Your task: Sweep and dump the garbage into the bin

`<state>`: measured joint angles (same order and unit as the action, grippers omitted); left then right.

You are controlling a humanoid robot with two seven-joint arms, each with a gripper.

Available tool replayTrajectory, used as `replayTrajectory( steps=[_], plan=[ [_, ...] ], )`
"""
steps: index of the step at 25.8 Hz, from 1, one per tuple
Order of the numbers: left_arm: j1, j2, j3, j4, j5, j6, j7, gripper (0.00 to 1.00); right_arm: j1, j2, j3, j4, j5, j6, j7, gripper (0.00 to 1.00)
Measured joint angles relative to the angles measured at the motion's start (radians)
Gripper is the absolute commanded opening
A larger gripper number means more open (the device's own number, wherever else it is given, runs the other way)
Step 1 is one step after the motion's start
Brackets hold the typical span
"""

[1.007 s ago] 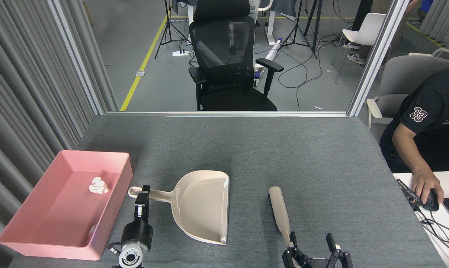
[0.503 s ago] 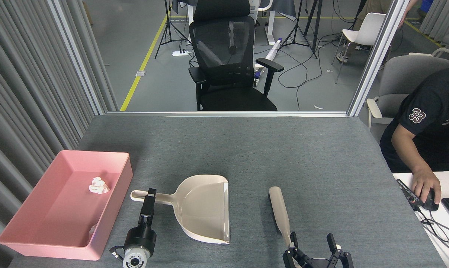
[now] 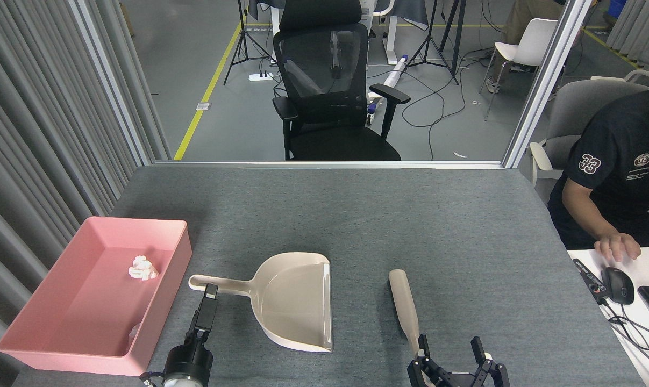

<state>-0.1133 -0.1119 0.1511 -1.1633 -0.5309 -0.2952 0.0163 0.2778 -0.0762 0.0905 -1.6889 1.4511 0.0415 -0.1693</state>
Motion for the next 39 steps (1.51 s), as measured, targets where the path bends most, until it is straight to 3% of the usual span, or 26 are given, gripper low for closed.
replayTrajectory(
  steps=[6,12,19,24,29,33,39],
  plan=[
    [0.138,0.021,-0.06,-0.196,-0.018,0.041,-0.004,0.99,-0.017,0.0,0.004,0.0,0.0,-0.001,0.001,0.98],
    [0.267,0.055,-0.098,-0.394,-0.144,0.052,-0.005,0.99,-0.123,-0.005,0.014,0.01,0.004,-0.018,0.046,0.98],
    [0.32,0.078,-0.096,-0.543,-0.434,0.044,0.007,0.99,-0.245,-0.017,0.056,0.055,0.035,-0.021,0.091,0.98],
    [0.306,0.08,-0.088,-0.562,-0.702,0.041,0.028,0.99,-0.258,-0.016,0.093,0.068,0.106,-0.015,0.095,0.98],
    [0.281,0.083,-0.049,-0.566,-0.93,0.035,0.073,0.99,-0.266,-0.012,0.095,0.088,0.131,-0.009,0.072,0.98],
    [0.279,0.094,-0.002,-0.566,-0.952,0.019,0.082,0.99,-0.268,-0.003,0.094,0.096,0.131,-0.006,0.029,0.98],
    [0.281,0.119,0.087,-0.566,-0.886,-0.003,0.074,0.99,-0.269,0.013,0.091,0.098,0.126,-0.004,0.011,0.98]
  ],
)
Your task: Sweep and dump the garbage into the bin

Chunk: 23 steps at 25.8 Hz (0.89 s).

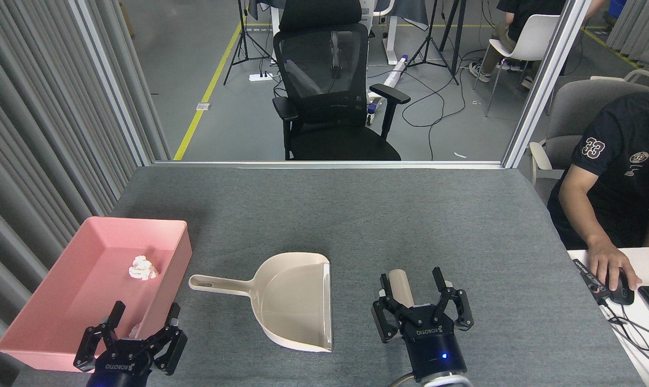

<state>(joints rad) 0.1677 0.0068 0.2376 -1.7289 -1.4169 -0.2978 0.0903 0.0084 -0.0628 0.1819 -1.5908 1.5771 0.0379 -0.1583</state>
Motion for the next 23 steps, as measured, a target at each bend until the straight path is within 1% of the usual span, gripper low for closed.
replayTrajectory(
  steps=[3,7,13,20,23],
  plan=[
    [-0.003,0.005,0.042,0.0,0.012,-0.001,-0.011,0.99,0.001,0.002,-0.002,0.001,-0.005,0.0,-0.002,0.98],
    [-0.016,0.012,0.069,0.0,0.016,-0.001,-0.027,0.99,0.017,0.002,-0.006,0.001,-0.011,0.001,0.002,0.98],
    [-0.023,0.016,0.078,0.0,0.018,-0.001,-0.035,0.99,0.066,0.002,-0.044,0.0,-0.019,0.002,0.007,0.98],
    [-0.023,0.016,0.077,0.0,0.019,-0.004,-0.037,0.99,0.078,0.004,-0.053,0.0,-0.02,0.002,0.009,0.98],
    [-0.022,0.016,0.076,0.0,0.019,-0.009,-0.037,0.99,0.088,0.014,-0.053,-0.006,-0.02,0.002,0.009,0.98]
  ],
)
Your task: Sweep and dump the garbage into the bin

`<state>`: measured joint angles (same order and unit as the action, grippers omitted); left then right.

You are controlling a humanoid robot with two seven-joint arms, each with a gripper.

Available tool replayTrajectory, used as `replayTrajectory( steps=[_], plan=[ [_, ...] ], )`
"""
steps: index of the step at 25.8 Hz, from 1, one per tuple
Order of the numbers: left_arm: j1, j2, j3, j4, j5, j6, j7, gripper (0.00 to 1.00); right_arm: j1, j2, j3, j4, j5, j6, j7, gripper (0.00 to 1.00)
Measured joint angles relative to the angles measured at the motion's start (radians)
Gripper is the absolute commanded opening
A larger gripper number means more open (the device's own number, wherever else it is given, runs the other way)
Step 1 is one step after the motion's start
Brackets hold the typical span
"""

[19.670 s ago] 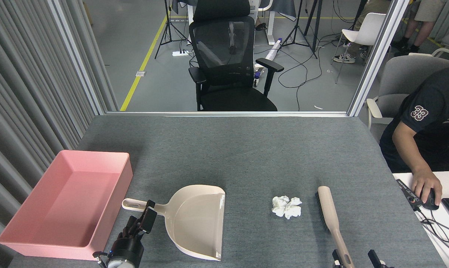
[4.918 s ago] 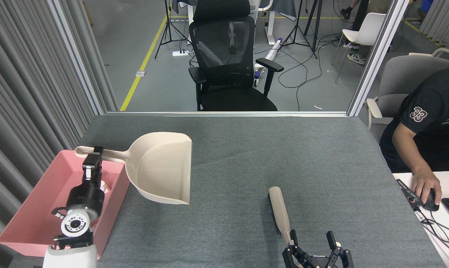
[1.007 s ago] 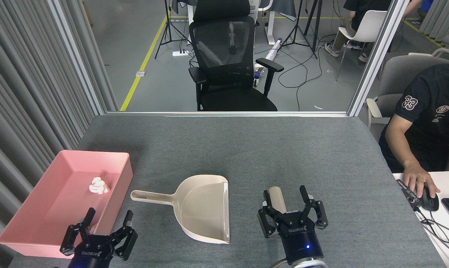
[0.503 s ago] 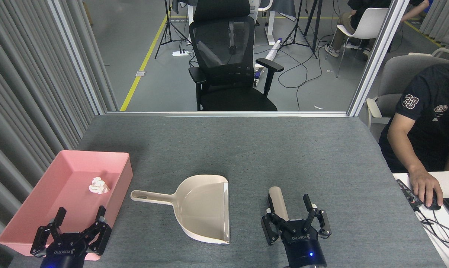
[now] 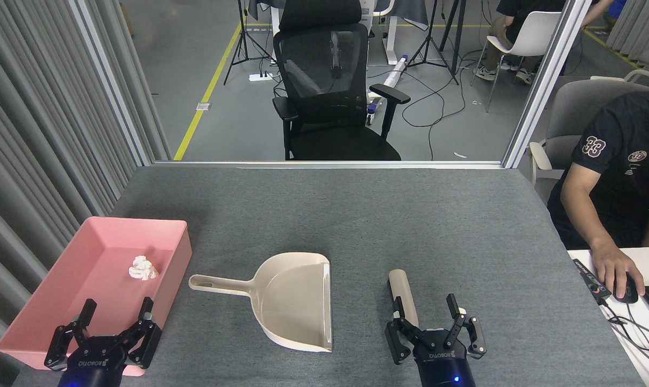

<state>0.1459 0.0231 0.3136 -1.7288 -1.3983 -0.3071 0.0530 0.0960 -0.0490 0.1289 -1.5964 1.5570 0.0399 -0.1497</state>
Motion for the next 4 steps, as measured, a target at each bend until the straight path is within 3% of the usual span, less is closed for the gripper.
replayTrajectory(
  steps=[4],
  plan=[
    [0.001,0.001,-0.001,0.0,0.0,-0.005,0.0,0.99,0.011,0.013,0.0,-0.008,0.0,0.0,0.005,0.98]
  ],
)
